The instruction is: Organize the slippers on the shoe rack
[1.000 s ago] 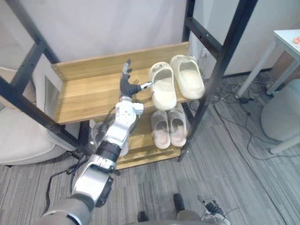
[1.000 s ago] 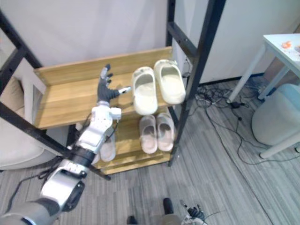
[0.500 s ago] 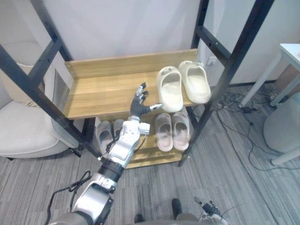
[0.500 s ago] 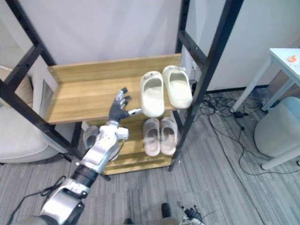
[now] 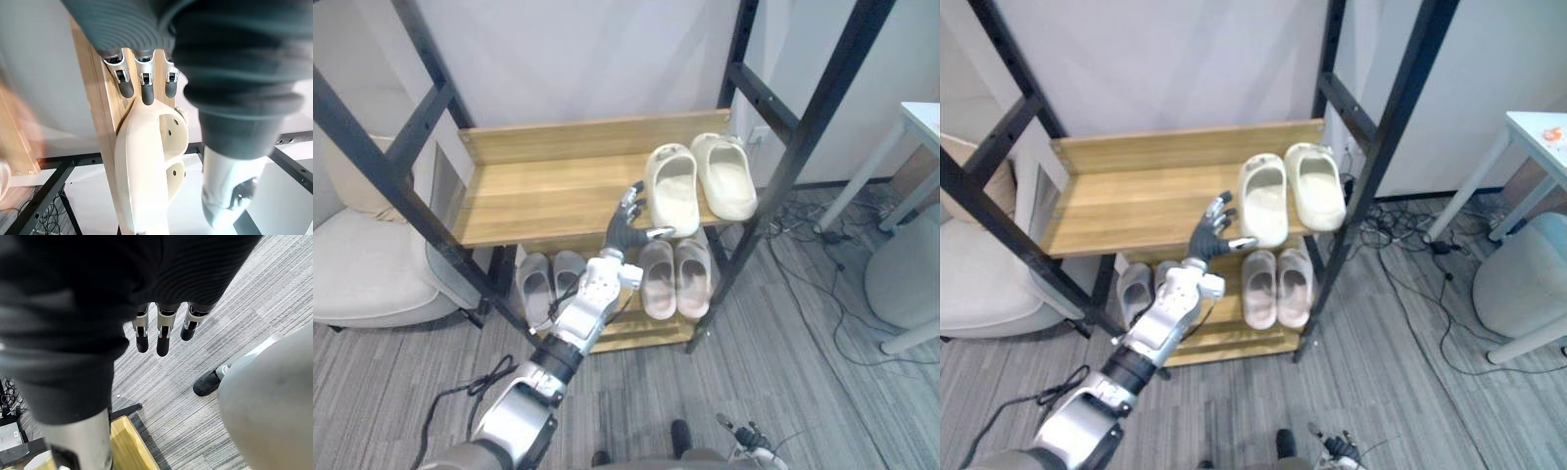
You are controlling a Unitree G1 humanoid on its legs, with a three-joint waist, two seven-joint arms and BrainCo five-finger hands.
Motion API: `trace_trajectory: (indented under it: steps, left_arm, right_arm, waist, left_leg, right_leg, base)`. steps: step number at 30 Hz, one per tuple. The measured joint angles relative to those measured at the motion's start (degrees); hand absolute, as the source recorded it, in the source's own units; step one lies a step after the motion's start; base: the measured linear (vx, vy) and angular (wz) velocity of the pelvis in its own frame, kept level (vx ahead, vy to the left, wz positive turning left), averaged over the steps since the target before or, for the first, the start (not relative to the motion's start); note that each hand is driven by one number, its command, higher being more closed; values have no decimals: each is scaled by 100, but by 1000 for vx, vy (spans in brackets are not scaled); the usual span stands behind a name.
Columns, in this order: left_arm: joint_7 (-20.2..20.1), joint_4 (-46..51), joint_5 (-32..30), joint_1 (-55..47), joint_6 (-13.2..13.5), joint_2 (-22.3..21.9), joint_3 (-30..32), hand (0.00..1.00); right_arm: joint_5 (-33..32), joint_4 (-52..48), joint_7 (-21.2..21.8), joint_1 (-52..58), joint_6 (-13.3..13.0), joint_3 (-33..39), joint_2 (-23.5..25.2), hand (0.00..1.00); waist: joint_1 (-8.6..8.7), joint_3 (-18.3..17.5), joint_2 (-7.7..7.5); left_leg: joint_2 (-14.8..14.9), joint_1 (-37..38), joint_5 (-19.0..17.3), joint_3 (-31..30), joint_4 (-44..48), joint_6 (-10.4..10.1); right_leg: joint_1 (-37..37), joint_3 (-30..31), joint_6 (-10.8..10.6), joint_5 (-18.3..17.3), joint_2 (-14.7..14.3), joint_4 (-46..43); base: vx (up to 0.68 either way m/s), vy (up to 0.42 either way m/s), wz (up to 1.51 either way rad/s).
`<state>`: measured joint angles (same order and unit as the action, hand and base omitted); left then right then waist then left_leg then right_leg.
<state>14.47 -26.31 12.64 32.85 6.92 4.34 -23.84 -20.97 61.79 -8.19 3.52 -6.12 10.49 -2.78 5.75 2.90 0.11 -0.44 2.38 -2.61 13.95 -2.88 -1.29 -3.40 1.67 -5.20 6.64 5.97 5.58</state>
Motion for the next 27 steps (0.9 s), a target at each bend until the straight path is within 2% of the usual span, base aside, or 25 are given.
trace_trajectory:
  steps: [5,16,27]
  left_arm:
    - [63,-439,0,353,26,-125,-28,0]
    - [307,-1491,53,1189,4,-55,271,0]
    - [382,-1525,49,1220,-20,-17,489,0]
  right_arm:
    - [3,0,-46,12,2,24,3,0]
    - [29,0,-86,50,10,283,46,0]
    - [31,-6,-87,9,10,287,48,0]
  waist:
    - [42,-24,4]
    - [84,-33,11]
    - [108,-67,68]
  left_leg:
    - [6,-24,-18,58,0,-14]
    - [12,-25,-79,190,6,-48]
    - [32,-31,-71,253,16,-37]
  right_leg:
    - [-44,47,0,0,-11,0]
    - [-84,208,-1,3,-43,-1]
    - [-151,254,0,3,-96,1]
  base:
    - [1,-4,-4]
    - [10,-5,-7]
    - [4,-18,-4]
